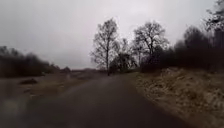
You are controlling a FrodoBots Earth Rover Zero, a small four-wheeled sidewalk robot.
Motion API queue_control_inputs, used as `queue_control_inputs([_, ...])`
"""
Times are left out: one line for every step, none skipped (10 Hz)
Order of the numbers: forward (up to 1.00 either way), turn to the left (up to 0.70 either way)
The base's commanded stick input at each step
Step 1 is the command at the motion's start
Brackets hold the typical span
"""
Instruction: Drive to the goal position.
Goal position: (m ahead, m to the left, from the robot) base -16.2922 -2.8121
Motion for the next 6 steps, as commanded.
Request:
queue_control_inputs([0.70,0.00])
queue_control_inputs([0.70,0.00])
queue_control_inputs([0.70,0.00])
queue_control_inputs([0.70,0.00])
queue_control_inputs([0.70,0.00])
queue_control_inputs([0.70,0.00])
